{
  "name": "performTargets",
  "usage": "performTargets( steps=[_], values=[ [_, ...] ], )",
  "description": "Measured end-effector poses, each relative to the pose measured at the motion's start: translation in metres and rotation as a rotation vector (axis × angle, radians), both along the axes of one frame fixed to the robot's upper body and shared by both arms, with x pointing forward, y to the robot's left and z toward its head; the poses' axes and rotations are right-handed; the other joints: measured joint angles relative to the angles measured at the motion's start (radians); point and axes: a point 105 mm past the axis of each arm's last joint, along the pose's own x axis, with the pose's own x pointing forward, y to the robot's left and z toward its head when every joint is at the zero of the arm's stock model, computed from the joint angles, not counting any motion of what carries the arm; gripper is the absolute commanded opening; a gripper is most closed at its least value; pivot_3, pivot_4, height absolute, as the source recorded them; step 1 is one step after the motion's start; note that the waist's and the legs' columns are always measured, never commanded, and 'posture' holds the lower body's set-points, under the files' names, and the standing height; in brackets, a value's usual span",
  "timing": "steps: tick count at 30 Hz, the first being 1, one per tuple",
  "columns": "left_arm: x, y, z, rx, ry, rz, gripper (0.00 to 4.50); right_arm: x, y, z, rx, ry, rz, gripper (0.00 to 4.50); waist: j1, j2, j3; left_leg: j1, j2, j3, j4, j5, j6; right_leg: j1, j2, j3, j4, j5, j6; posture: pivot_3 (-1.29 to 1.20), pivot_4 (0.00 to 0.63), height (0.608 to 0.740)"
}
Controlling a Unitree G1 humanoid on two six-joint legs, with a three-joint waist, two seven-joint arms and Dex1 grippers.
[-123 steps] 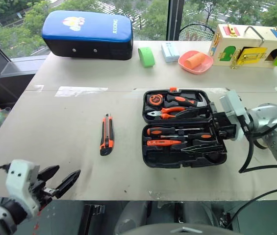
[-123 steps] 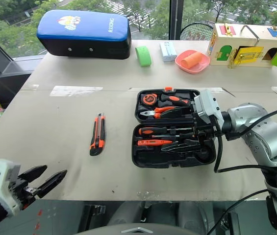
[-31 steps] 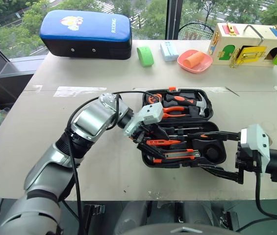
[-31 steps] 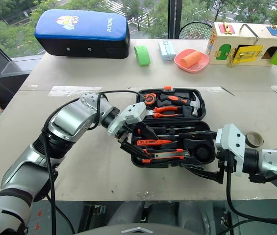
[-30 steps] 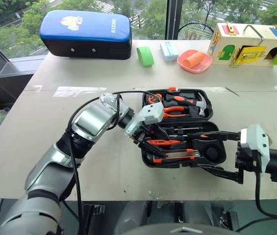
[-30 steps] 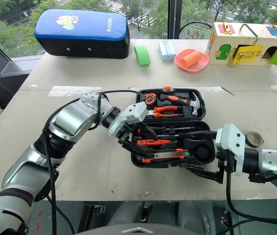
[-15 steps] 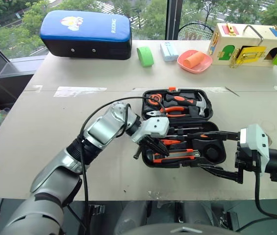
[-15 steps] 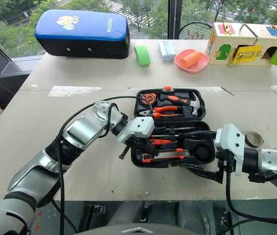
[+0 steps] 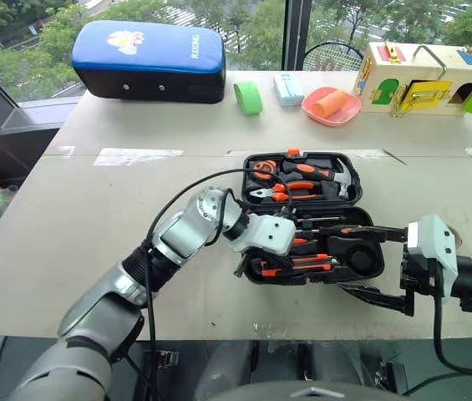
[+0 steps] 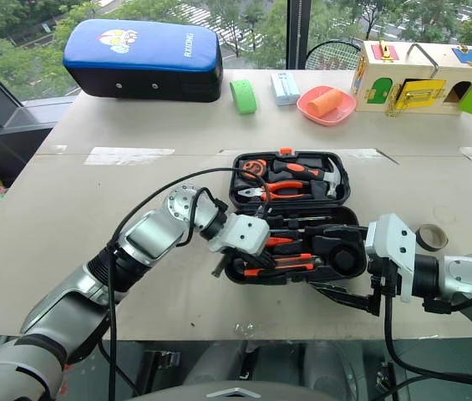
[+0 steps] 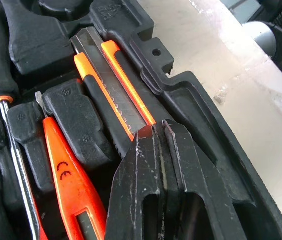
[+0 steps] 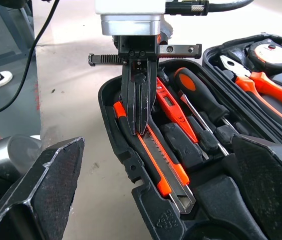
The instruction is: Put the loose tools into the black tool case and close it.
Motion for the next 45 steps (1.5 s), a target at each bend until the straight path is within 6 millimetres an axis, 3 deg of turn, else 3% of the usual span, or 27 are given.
performTargets(
  steps=[2, 5, 7, 8, 10, 11, 14, 18, 22, 26, 33, 38, 39, 40, 45],
  values=[
    [0.005, 0.000, 0.008, -0.077, 0.076, 0.084, 0.09, 0.000, -0.003, 0.001, -0.001, -0.002, -0.014, 4.50, 0.001, 0.000, 0.001, -0.002, 0.000, 0.000, 0.001, 0.000, 0.000, -0.001, 0.000, 0.000, 0.000, 0.000, 0.000, 0.00, 0.150, 0.735],
    [0.015, 0.008, 0.039, -0.235, 0.153, 0.188, 0.88, 0.001, -0.014, 0.001, -0.006, 0.000, -0.063, 4.50, 0.000, -0.001, 0.001, -0.003, 0.000, -0.001, 0.002, 0.000, 0.000, -0.002, 0.000, -0.001, 0.000, 0.000, 0.000, 0.00, 0.150, 0.735],
    [0.018, 0.015, 0.055, -0.299, 0.158, 0.217, 1.70, 0.001, -0.021, 0.000, -0.011, 0.009, -0.099, 4.50, -0.001, -0.001, 0.001, -0.003, 0.000, -0.001, 0.002, 0.000, 0.000, -0.002, 0.000, -0.001, 0.000, 0.000, 0.000, 0.00, 0.150, 0.735],
    [0.013, 0.022, 0.076, -0.402, 0.198, 0.230, 1.90, -0.004, -0.043, -0.002, -0.003, 0.041, -0.190, 4.50, 0.004, 0.000, 0.001, -0.004, 0.000, -0.001, 0.002, 0.000, 0.000, -0.003, 0.000, -0.001, 0.000, 0.000, 0.000, 0.00, 0.150, 0.735],
    [0.011, 0.041, 0.098, -0.480, 0.192, 0.269, 2.62, -0.009, -0.081, -0.007, -0.007, 0.088, -0.358, 4.50, 0.003, -0.001, 0.001, -0.004, 0.000, -0.001, 0.001, 0.000, 0.000, -0.002, 0.000, -0.001, -0.001, 0.000, 0.000, 0.00, 0.150, 0.735],
    [0.009, 0.045, 0.105, -0.505, 0.181, 0.279, 3.45, -0.014, -0.098, -0.011, -0.005, 0.112, -0.432, 4.50, 0.003, 0.000, 0.001, -0.003, 0.000, -0.001, 0.002, 0.000, 0.000, -0.002, 0.000, -0.001, 0.000, 0.000, 0.000, 0.00, 0.150, 0.735],
    [-0.003, 0.042, 0.104, -0.511, 0.186, 0.241, 4.35, -0.031, -0.130, -0.021, -0.008, 0.160, -0.568, 4.50, 0.003, 0.000, 0.001, -0.001, 0.000, 0.000, 0.002, 0.000, 0.000, 0.000, -0.001, 0.001, 0.000, 0.000, 0.000, 0.00, 0.150, 0.735],
    [-0.011, 0.041, 0.100, -0.497, 0.217, 0.222, 4.44, -0.051, -0.168, -0.031, -0.033, 0.209, -0.716, 4.50, -0.001, 0.001, 0.000, 0.000, 0.000, 0.001, 0.001, 0.000, 0.000, 0.000, 0.000, 0.002, 0.000, 0.000, 0.000, 0.00, 0.150, 0.735],
    [-0.014, 0.041, 0.101, -0.489, 0.235, 0.199, 4.44, -0.047, -0.179, -0.029, -0.037, 0.178, -0.750, 4.50, -0.005, 0.001, 0.000, 0.002, 0.000, 0.003, -0.002, 0.000, 0.000, 0.000, 0.000, 0.004, 0.000, 0.000, 0.000, 0.00, 0.150, 0.735],
    [-0.018, 0.043, 0.097, -0.435, 0.229, 0.176, 4.44, -0.022, -0.181, -0.025, -0.078, 0.109, -0.718, 4.50, -0.003, 0.001, 0.000, 0.002, 0.001, 0.003, -0.004, 0.000, 0.000, -0.001, 0.000, 0.004, -0.001, 0.000, 0.000, 0.00, 0.150, 0.735],
    [-0.028, 0.040, 0.089, -0.377, 0.195, 0.157, 4.44, 0.035, -0.172, -0.043, -0.102, 0.084, -0.692, 4.50, 0.000, 0.002, 0.001, 0.002, 0.001, 0.004, -0.005, 0.000, 0.000, -0.001, -0.001, 0.004, -0.002, 0.000, 0.000, 0.00, 0.150, 0.735],
    [-0.026, 0.040, 0.088, -0.380, 0.174, 0.188, 4.44, 0.049, -0.176, -0.057, -0.155, 0.112, -0.708, 4.50, 0.000, 0.002, 0.001, 0.001, 0.001, 0.003, -0.005, 0.000, 0.000, -0.001, 0.000, 0.004, -0.003, 0.000, 0.000, 0.00, 0.150, 0.735],
    [-0.026, 0.040, 0.088, -0.382, 0.172, 0.196, 4.50, 0.050, -0.176, -0.061, -0.158, 0.125, -0.709, 3.85, -0.001, 0.002, 0.001, 0.001, 0.001, 0.003, -0.005, 0.000, 0.000, -0.001, 0.000, 0.004, -0.003, 0.000, 0.000, 0.00, 0.150, 0.735],
    [-0.026, 0.040, 0.088, -0.382, 0.172, 0.198, 4.50, 0.050, -0.176, -0.063, -0.161, 0.133, -0.708, 3.59, -0.001, 0.002, 0.001, 0.001, 0.001, 0.003, -0.005, 0.000, 0.000, -0.001, 0.000, 0.004, -0.002, 0.000, 0.000, 0.00, 0.150, 0.735],
    [-0.025, 0.040, 0.088, -0.383, 0.161, 0.207, 4.50, 0.057, -0.176, -0.069, -0.183, 0.137, -0.707, 0.98, -0.002, 0.002, 0.001, 0.002, 0.001, 0.004, -0.005, 0.000, 0.000, -0.001, 0.000, 0.004, -0.002, 0.000, 0.000, 0.00, 0.150, 0.735]
  ],
)
